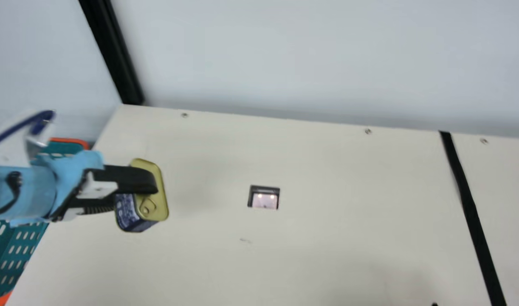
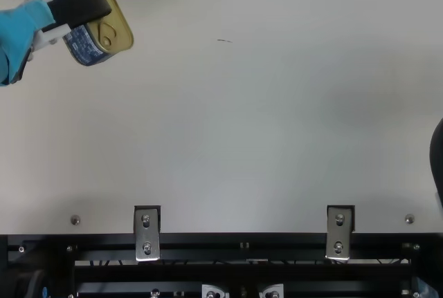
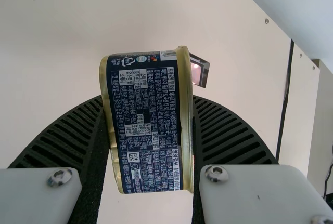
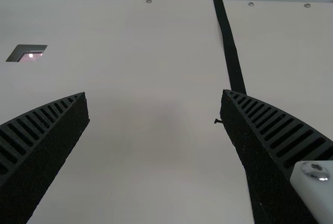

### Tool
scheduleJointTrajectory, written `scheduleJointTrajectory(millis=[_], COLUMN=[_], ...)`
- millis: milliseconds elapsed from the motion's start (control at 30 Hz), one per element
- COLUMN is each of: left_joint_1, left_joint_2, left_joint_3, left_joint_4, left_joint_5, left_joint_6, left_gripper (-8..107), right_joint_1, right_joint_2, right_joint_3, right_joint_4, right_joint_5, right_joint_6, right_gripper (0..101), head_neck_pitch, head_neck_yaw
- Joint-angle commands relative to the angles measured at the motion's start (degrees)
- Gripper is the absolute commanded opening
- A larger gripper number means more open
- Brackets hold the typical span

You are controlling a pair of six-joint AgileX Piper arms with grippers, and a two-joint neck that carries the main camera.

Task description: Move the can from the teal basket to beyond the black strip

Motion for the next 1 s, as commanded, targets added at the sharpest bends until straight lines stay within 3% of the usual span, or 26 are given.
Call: scheduleJointTrajectory(millis=[0,167,500,767,967], left_joint_1=[0.0,0.0,-2.1,-12.2,-21.9], left_joint_2=[0.0,0.0,-0.5,-1.7,-0.4], left_joint_3=[0.0,0.0,-0.5,-1.4,-3.0], left_joint_4=[0.0,0.0,2.2,13.8,24.4], left_joint_5=[0.0,0.0,-1.4,-3.7,-1.7], left_joint_6=[0.0,0.0,0.5,1.4,0.6], left_gripper=[10,10,10,10,10], right_joint_1=[0.0,0.0,0.0,0.0,0.0], right_joint_2=[0.0,0.0,0.0,0.0,0.0], right_joint_3=[0.0,0.0,0.0,0.0,0.0], right_joint_4=[0.0,0.0,0.0,0.0,0.0], right_joint_5=[0.0,0.0,0.0,0.0,0.0], right_joint_6=[0.0,0.0,0.0,0.0,0.0], right_gripper=[101,101,101,101,101], head_neck_pitch=[1.7,5.7,5.7,5.7,5.7], head_neck_yaw=[-1.0,-1.9,-1.9,-1.9,-1.9])
